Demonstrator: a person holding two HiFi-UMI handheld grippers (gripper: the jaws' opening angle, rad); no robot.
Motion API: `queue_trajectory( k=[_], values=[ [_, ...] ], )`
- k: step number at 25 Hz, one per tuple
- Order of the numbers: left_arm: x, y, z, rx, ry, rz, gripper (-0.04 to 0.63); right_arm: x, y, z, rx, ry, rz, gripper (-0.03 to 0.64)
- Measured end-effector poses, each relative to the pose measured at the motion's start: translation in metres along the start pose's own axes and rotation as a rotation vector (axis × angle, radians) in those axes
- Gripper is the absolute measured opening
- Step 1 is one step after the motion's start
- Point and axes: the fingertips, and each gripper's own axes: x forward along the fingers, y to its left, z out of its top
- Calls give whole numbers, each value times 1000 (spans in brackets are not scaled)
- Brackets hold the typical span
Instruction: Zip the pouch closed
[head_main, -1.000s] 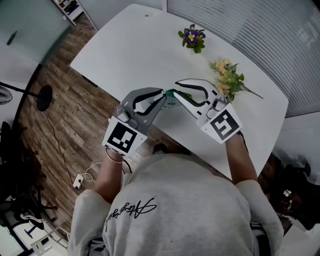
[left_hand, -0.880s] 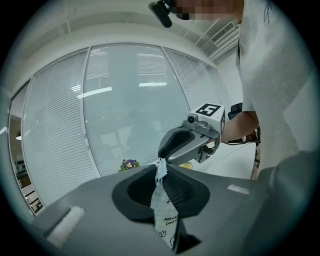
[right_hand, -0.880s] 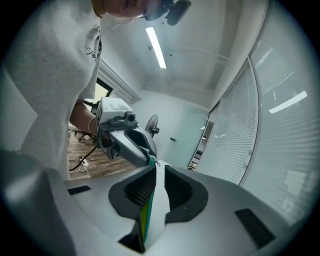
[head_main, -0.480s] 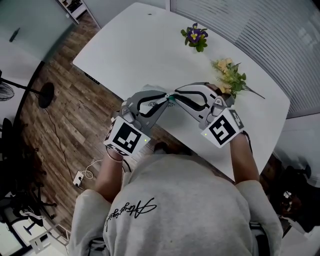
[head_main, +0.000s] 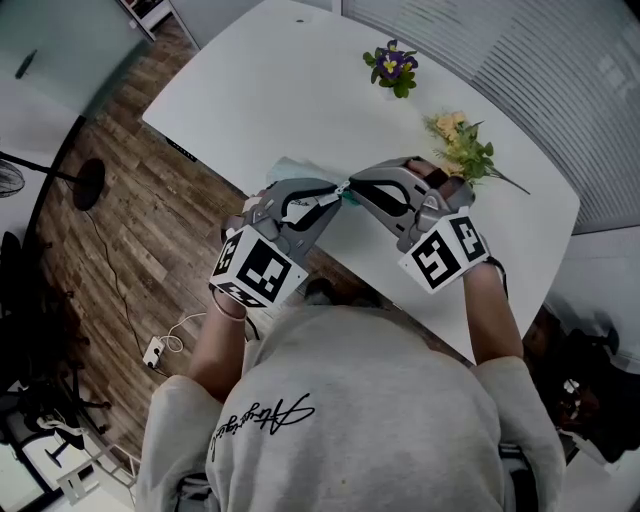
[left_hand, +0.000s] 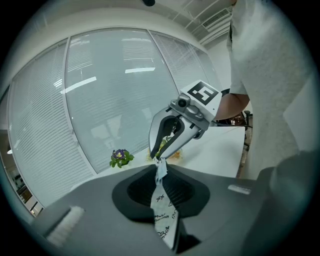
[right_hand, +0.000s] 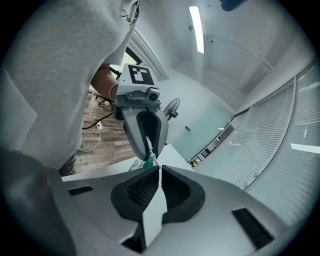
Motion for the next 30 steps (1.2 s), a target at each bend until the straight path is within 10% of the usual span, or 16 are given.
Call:
queue_trajectory(
  k=[19,30],
  values=[
    [8,-4,-2,52,9,-61,38,0,10,-6,-127,60,92,9],
    [6,11,5,19,-28,-5,35,-1,-5,-8,-190,52,-26,5]
  ],
)
